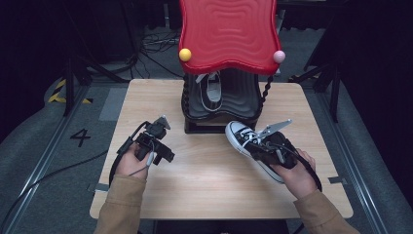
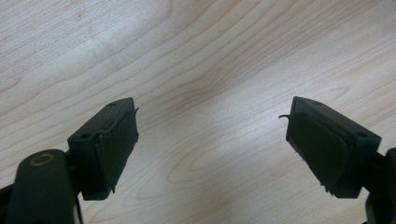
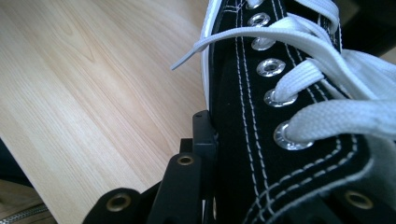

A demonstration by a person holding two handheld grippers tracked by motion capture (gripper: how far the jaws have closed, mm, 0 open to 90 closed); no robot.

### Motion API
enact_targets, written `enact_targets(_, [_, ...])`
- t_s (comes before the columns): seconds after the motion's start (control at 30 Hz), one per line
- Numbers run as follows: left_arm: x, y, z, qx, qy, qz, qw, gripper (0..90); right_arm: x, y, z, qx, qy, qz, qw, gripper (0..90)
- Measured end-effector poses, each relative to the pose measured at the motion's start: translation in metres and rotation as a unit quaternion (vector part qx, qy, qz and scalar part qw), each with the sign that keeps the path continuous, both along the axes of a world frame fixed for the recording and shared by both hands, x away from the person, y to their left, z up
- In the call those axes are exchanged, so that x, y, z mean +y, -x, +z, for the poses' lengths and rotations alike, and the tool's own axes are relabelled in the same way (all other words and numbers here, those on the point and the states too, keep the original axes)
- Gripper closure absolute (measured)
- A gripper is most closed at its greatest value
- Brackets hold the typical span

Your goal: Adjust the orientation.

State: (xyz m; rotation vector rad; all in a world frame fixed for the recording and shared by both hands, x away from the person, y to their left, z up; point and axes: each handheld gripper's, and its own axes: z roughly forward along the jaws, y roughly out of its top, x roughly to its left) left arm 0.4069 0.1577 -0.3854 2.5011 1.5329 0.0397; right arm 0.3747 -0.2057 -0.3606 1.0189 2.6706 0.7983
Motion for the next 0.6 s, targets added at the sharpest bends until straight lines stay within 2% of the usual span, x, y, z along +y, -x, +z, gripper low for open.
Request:
enact_targets(0.13, [0.000, 0.001, 0.000, -0.001, 0.002, 0.002, 1.0000, 17.0, 0.000, -0.005, 0.016, -0.014, -0.003, -0.002, 0.9999, 85.7])
enact_targets(0.27, [0.002, 0.002, 0.000, 0.000, 0.001, 0.001, 1.0000, 17.1, 0.001, -0.009, 0.028, -0.006, -0.016, 0.002, 0.9999, 85.7])
enact_targets(0.37, [0.003, 0.003, 0.000, -0.001, 0.002, 0.002, 1.0000, 17.0, 0.004, -0.008, 0.036, -0.030, -0.010, 0.002, 0.9995, 85.9])
enact_targets(0.53, [0.008, 0.005, -0.001, 0.001, 0.002, 0.010, 0.9999, 17.1, 0.002, -0.013, 0.048, -0.040, -0.019, -0.006, 0.9990, 85.9])
enact_targets(0.6, [0.009, 0.006, -0.001, 0.001, 0.001, 0.011, 0.9999, 17.1, 0.004, -0.021, 0.055, -0.053, -0.015, -0.015, 0.9984, 85.9])
